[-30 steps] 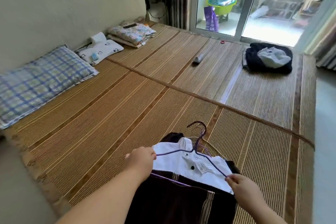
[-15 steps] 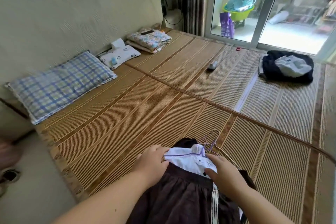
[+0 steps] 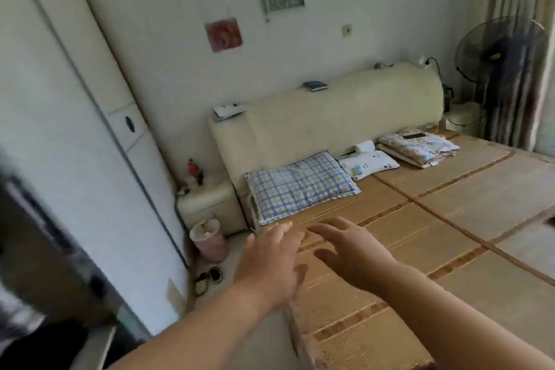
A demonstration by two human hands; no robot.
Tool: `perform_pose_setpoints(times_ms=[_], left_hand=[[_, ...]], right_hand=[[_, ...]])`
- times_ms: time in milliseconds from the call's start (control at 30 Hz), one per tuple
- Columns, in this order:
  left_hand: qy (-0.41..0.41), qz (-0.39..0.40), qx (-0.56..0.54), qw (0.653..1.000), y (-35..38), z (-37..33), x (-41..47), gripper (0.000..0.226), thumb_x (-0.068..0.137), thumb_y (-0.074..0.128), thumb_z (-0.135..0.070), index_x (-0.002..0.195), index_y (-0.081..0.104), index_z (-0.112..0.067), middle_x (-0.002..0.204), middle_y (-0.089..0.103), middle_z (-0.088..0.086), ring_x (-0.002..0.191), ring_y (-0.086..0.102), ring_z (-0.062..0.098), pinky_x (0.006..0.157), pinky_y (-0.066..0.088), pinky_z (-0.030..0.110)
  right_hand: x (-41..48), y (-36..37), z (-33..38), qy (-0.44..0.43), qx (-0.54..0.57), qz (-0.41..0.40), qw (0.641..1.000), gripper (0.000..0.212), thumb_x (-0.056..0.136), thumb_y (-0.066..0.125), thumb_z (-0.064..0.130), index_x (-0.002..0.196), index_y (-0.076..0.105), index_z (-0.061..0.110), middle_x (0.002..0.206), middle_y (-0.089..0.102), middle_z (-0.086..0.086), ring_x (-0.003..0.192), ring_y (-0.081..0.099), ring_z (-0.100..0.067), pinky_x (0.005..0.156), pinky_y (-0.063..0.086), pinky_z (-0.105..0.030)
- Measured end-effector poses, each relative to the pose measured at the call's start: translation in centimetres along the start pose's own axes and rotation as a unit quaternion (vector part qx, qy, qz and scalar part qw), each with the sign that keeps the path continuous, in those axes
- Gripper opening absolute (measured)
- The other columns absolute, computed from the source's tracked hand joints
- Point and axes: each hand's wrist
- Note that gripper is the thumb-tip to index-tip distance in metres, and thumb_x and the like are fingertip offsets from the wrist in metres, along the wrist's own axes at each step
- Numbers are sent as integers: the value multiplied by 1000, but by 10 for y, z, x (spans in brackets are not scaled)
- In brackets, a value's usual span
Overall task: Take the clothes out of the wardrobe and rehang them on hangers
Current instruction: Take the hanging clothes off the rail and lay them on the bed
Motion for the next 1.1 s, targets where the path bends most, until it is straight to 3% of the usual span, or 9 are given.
perform_pose_setpoints(times_ms=[167,367,500,600,700,767,933,1100], left_hand=[[-136,-95,66,984,-105,103,-93,57,88,47,-50,141,32,-38,152,28,-5,139,26,17,111,25,41],[-239,-179,157,942,-193,175,-201,59,88,47,-54,142,29,-39,153,23,-8,141,18,15,114,21,41],[-289,-244,201,904,-235,207,-247,60,83,51,-56,139,36,-39,150,29,-9,140,23,13,112,24,39],[-322,-278,241,872,-265,226,-271,57,75,51,-56,129,50,-36,142,44,-2,134,37,19,103,37,47],[-376,-319,320,809,-291,246,-292,58,67,54,-55,118,61,-30,135,53,8,128,46,31,97,44,52],[-415,-337,355,766,-307,259,-302,63,65,56,-55,122,59,-29,141,46,11,134,36,35,104,37,55],[-500,-317,435,678,-350,294,-305,88,69,70,-49,144,36,-18,157,16,12,145,9,31,108,28,58],[-519,-351,511,589,-418,314,-288,93,74,65,-45,147,25,-6,157,9,19,146,2,33,114,16,51]], right_hand=[[56,2,159,-136,44,-33,989,50,91,51,42,139,37,42,144,39,13,130,41,-14,108,33,-31],[78,14,323,-278,90,-58,954,50,91,50,46,139,36,42,142,42,14,130,42,-13,107,34,-35],[89,10,399,-353,108,-71,927,47,92,48,44,138,37,42,139,44,12,127,43,-13,106,33,-34],[108,8,446,-391,138,-80,906,50,90,51,42,138,38,40,140,43,12,127,44,-14,106,34,-34],[134,7,491,-440,165,-80,879,50,90,53,43,138,40,39,139,44,10,121,49,-15,103,38,-35],[152,8,517,-467,185,-77,861,51,90,54,42,138,41,37,138,45,9,121,49,-16,102,39,-37],[207,15,576,-531,204,-55,820,54,88,55,42,139,40,34,138,46,4,125,47,-20,102,40,-34],[264,13,636,-565,226,-46,792,57,88,55,42,141,39,28,135,47,-2,123,48,-25,101,41,-37]])
Point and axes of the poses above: each hand's wrist, its own x-axis towards the middle knuckle, its own y-axis out of the palm, z = x × y
